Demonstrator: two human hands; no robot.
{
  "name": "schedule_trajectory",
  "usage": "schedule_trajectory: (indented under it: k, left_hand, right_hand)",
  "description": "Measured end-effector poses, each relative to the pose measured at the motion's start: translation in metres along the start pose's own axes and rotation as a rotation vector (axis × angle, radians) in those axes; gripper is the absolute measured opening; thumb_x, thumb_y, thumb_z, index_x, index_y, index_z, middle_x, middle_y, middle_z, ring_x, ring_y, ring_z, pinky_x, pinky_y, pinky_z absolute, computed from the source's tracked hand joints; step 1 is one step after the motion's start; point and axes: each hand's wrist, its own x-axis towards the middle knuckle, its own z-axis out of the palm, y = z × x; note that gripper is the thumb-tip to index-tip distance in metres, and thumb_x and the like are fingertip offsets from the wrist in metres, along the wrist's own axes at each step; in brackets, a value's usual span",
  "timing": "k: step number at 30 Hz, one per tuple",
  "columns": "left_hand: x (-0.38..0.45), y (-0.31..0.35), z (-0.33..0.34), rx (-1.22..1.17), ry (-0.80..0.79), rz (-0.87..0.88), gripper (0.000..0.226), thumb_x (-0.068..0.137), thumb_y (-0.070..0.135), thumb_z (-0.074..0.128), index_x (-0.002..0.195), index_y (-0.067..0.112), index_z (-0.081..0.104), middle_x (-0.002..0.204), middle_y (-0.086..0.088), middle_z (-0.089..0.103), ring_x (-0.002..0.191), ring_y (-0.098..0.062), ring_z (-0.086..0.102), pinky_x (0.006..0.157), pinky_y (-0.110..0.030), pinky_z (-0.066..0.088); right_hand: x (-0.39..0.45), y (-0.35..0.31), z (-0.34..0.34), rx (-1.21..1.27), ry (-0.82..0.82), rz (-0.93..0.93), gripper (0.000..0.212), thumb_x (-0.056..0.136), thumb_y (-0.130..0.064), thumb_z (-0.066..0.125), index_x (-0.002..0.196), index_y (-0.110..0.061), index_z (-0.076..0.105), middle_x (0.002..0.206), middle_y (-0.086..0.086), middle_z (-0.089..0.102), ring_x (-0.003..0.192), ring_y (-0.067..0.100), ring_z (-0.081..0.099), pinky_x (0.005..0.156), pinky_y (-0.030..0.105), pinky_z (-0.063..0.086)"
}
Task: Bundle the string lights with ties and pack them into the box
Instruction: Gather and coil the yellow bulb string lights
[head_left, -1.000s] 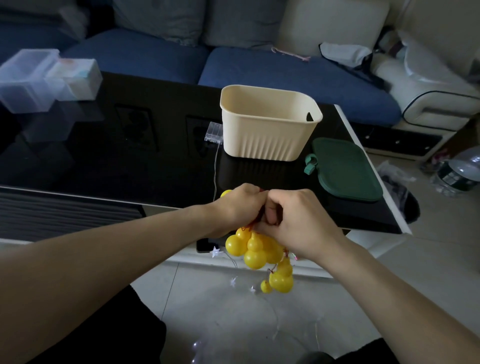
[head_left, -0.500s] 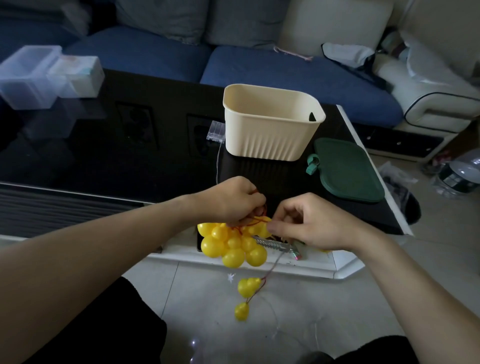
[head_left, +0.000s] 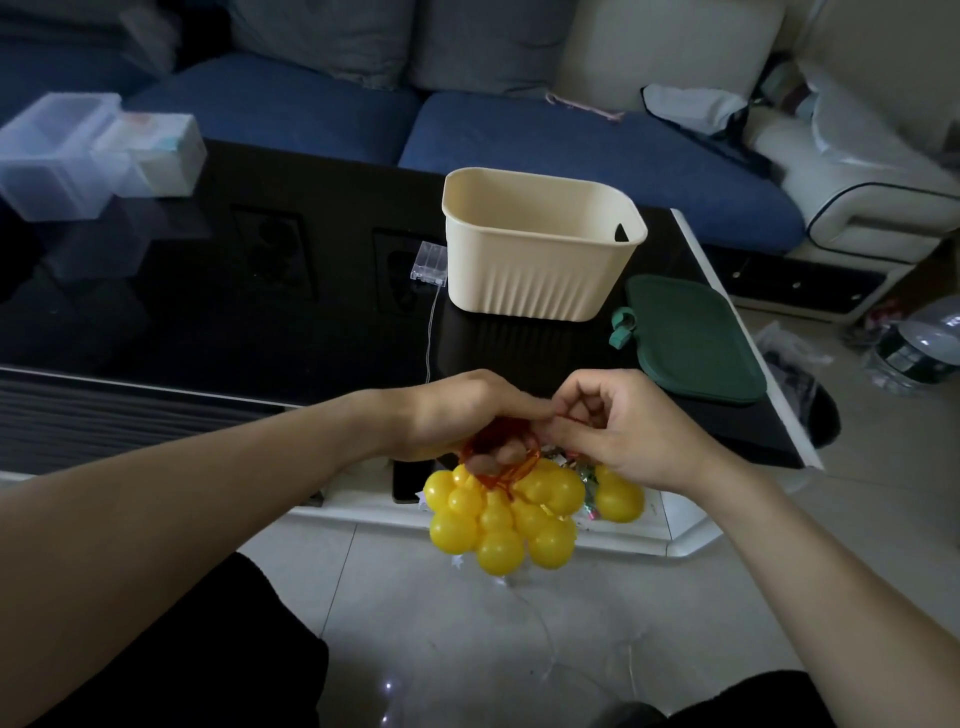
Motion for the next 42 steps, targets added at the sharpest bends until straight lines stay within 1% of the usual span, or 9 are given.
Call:
schedule_trajectory:
  k: [6, 9, 13, 17, 22, 29, 35, 37, 42]
  left_hand:
    - [-0.005, 0.0, -0.001, 0.142, -0.058, 0.087, 0.041, 0.098, 0.042, 0.052, 0.077, 0.007, 0.053, 0.062, -0.01, 0.045, 0.052, -0.018, 0.036, 0.051, -0.025, 0.034]
    - [-0.004, 0.0, 0.003, 0.157, 0.037, 0.098, 0.043, 0.103, 0.036, 0.046, 0.069, 0.009, 0.051, 0.054, -0.004, 0.048, 0.048, -0.015, 0.038, 0.048, -0.021, 0.036]
    - [-0.003, -0.002, 0.006, 0.174, 0.14, 0.105, 0.045, 0.102, 0.037, 0.046, 0.069, 0.008, 0.053, 0.047, 0.001, 0.05, 0.045, -0.013, 0.042, 0.051, -0.02, 0.041]
    - [-0.004, -0.002, 0.006, 0.264, 0.102, 0.054, 0.046, 0.102, 0.04, 0.045, 0.071, 0.009, 0.054, 0.051, -0.001, 0.057, 0.046, -0.014, 0.049, 0.057, -0.025, 0.046]
    - [-0.002, 0.0, 0.009, 0.186, -0.015, -0.012, 0.042, 0.103, 0.038, 0.046, 0.072, 0.01, 0.051, 0.05, -0.002, 0.044, 0.041, -0.014, 0.036, 0.047, -0.024, 0.036]
    - [-0.005, 0.003, 0.007, 0.187, -0.071, -0.066, 0.039, 0.103, 0.033, 0.047, 0.073, 0.01, 0.056, 0.048, 0.003, 0.034, 0.041, -0.01, 0.027, 0.041, -0.02, 0.027]
    - [-0.002, 0.008, 0.005, -0.134, 0.089, -0.118, 0.042, 0.103, 0.028, 0.042, 0.062, 0.018, 0.037, 0.047, 0.005, 0.025, 0.037, -0.009, 0.019, 0.035, -0.019, 0.017]
    - [-0.002, 0.008, 0.004, -0.177, 0.173, -0.128, 0.044, 0.101, 0.028, 0.044, 0.058, 0.019, 0.036, 0.046, 0.005, 0.025, 0.036, -0.009, 0.018, 0.035, -0.019, 0.015]
    - [0.001, 0.006, -0.003, -0.254, 0.323, -0.128, 0.051, 0.099, 0.026, 0.048, 0.05, 0.022, 0.035, 0.045, 0.003, 0.026, 0.036, -0.01, 0.018, 0.036, -0.019, 0.014]
  right_hand:
    - [-0.003, 0.005, -0.01, 0.079, -0.112, 0.087, 0.02, 0.087, -0.029, 0.078, 0.097, -0.013, 0.069, 0.077, 0.003, 0.069, 0.071, 0.014, 0.064, 0.067, 0.03, 0.051]
    - [-0.004, 0.004, -0.014, 0.098, -0.177, 0.076, 0.038, 0.076, -0.035, 0.081, 0.104, -0.014, 0.066, 0.078, 0.001, 0.064, 0.074, 0.014, 0.058, 0.067, 0.028, 0.048]
    - [-0.002, 0.002, -0.005, -0.083, -0.038, 0.047, 0.045, 0.067, -0.043, 0.091, 0.094, -0.021, 0.064, 0.062, -0.013, 0.054, 0.06, 0.005, 0.048, 0.056, 0.024, 0.042]
    - [0.001, 0.005, -0.002, -0.113, -0.017, 0.005, 0.02, 0.076, -0.013, 0.085, 0.084, -0.019, 0.068, 0.059, -0.012, 0.06, 0.056, 0.002, 0.053, 0.056, 0.022, 0.045]
    - [0.001, 0.005, -0.005, -0.088, -0.051, -0.015, 0.023, 0.073, 0.001, 0.081, 0.077, -0.019, 0.07, 0.067, 0.002, 0.069, 0.061, 0.007, 0.06, 0.059, 0.024, 0.049]
    - [0.001, 0.009, -0.01, -0.125, -0.034, -0.035, 0.02, 0.069, -0.021, 0.092, 0.079, -0.019, 0.075, 0.075, 0.0, 0.074, 0.068, 0.01, 0.068, 0.064, 0.023, 0.054]
    - [-0.001, 0.006, -0.019, -0.122, -0.07, 0.016, 0.037, 0.078, -0.056, 0.068, 0.075, -0.019, 0.074, 0.07, -0.002, 0.071, 0.067, 0.019, 0.065, 0.064, 0.034, 0.051]
    - [-0.003, 0.006, -0.025, -0.052, -0.07, 0.087, 0.044, 0.086, -0.056, 0.061, 0.069, -0.016, 0.07, 0.061, -0.003, 0.06, 0.06, 0.013, 0.055, 0.06, 0.028, 0.044]
    - [-0.006, 0.014, -0.047, -0.046, 0.018, 0.279, 0.041, 0.097, -0.039, 0.06, 0.065, -0.015, 0.069, 0.059, 0.0, 0.052, 0.06, 0.014, 0.05, 0.067, 0.036, 0.041]
